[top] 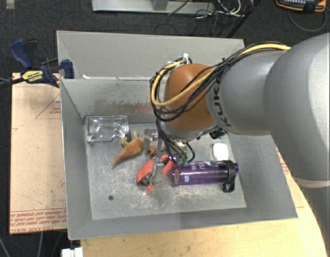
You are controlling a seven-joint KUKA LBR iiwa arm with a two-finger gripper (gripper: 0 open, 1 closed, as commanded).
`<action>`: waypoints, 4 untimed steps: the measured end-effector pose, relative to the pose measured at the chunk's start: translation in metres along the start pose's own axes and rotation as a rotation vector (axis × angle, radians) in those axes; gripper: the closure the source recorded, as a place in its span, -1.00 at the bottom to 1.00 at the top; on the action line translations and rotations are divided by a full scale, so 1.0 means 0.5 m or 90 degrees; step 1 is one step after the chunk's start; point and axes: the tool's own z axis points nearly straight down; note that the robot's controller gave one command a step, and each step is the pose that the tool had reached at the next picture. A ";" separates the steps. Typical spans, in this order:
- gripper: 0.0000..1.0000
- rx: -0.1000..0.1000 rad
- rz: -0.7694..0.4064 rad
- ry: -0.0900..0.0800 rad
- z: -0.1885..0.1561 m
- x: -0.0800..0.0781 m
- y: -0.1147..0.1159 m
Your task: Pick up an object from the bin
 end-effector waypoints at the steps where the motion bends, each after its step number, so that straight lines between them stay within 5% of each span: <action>1: 1.00 -0.004 -0.024 -0.010 0.031 -0.017 -0.033; 2: 1.00 -0.004 -0.024 -0.010 0.031 -0.017 -0.032; 3: 1.00 -0.005 -0.033 -0.012 -0.150 -0.003 -0.015; 4: -1.00 -0.005 -0.033 -0.012 -0.150 -0.003 -0.015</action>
Offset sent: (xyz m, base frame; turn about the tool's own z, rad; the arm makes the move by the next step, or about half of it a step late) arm 0.0000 0.0000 0.0000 0.0000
